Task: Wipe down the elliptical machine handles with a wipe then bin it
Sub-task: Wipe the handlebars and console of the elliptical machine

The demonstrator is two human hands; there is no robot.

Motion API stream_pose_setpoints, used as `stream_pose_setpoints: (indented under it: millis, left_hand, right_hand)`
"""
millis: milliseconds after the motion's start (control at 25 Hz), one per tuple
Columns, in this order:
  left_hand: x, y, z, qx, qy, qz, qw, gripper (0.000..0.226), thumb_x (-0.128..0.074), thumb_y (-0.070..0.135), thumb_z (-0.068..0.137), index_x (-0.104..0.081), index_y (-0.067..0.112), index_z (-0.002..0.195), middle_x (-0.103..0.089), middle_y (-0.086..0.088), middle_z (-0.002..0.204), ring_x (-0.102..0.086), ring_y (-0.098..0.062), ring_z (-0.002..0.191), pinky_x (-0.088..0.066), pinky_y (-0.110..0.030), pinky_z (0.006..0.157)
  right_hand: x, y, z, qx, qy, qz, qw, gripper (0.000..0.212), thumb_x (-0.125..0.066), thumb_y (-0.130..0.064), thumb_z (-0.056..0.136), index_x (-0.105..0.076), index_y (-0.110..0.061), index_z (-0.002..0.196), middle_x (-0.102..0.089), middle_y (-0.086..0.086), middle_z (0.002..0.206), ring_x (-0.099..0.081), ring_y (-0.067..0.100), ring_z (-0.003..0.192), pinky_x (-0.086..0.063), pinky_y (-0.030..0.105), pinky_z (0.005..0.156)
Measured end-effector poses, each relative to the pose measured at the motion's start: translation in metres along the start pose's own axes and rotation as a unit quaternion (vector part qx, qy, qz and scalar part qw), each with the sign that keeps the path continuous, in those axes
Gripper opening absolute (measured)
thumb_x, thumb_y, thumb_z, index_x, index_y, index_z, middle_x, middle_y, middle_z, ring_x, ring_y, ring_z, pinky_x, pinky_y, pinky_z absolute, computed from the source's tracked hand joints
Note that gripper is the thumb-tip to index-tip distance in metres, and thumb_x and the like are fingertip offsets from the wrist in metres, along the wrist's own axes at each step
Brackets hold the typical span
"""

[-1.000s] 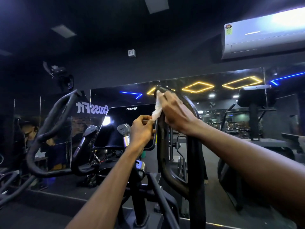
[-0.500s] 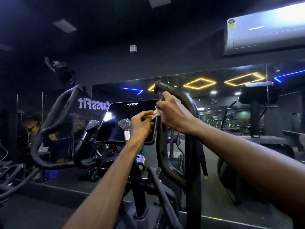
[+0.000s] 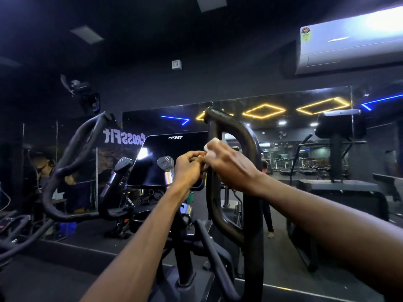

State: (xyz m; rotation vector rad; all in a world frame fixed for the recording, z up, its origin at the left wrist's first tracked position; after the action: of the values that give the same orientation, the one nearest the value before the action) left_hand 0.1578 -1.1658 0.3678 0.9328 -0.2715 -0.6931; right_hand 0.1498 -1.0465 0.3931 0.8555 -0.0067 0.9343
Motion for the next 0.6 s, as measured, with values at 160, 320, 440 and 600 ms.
stream_pose_setpoints:
  millis: [160, 320, 440, 600]
  left_hand:
    - [0.004, -0.004, 0.002, -0.005, 0.021, -0.015, 1.000, 0.023, -0.051, 0.002, 0.096, -0.069, 0.015, 0.086, -0.068, -0.008, 0.078, -0.061, -0.017, 0.066, -0.052, -0.029, 0.060]
    - [0.006, -0.012, -0.002, 0.019, 0.008, -0.030, 0.999, 0.021, -0.048, 0.005, 0.099, -0.068, 0.009, 0.093, -0.064, -0.013, 0.077, -0.056, -0.021, 0.067, -0.046, -0.027, 0.056]
    - [0.015, -0.019, -0.006, 0.023, 0.018, -0.023, 0.999, 0.024, -0.047, 0.002, 0.097, -0.069, 0.010, 0.091, -0.068, -0.012, 0.080, -0.061, -0.020, 0.066, -0.051, -0.028, 0.056]
    - [0.023, -0.033, -0.012, 0.044, 0.024, -0.026, 0.998, 0.022, -0.044, 0.002, 0.098, -0.065, 0.004, 0.100, -0.067, -0.009, 0.075, -0.062, -0.016, 0.063, -0.051, -0.020, 0.052]
  right_hand:
    - [-0.008, -0.015, -0.002, 0.041, -0.018, 0.021, 0.999, 0.031, -0.036, -0.013, 0.091, -0.064, 0.001, 0.092, -0.054, 0.021, 0.109, -0.056, 0.035, 0.098, -0.058, 0.040, 0.059]
    - [-0.002, 0.001, -0.002, -0.075, 0.019, 0.071, 0.994, 0.021, -0.050, -0.008, 0.088, -0.070, -0.005, 0.096, -0.060, 0.014, 0.103, -0.052, 0.030, 0.095, -0.054, 0.040, 0.067]
    - [-0.014, -0.034, -0.010, 0.027, -0.007, 0.062, 0.998, 0.034, -0.039, -0.007, 0.087, -0.071, -0.001, 0.097, -0.057, 0.016, 0.111, -0.054, 0.032, 0.099, -0.055, 0.040, 0.073]
    - [-0.008, -0.013, -0.019, -0.105, 0.017, 0.116, 0.988, 0.022, -0.051, -0.001, 0.087, -0.066, -0.003, 0.104, -0.050, 0.013, 0.110, -0.051, 0.027, 0.096, -0.056, 0.039, 0.066]
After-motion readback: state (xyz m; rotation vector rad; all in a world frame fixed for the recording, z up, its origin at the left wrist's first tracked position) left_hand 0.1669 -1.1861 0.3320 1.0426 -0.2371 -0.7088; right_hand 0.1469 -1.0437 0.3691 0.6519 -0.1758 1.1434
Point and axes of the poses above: each hand's wrist, its own z-axis towards the middle knuckle, its own x-axis out of the back of the hand, y = z × x, the point moved 9 cm from there along z, towards the middle knuckle
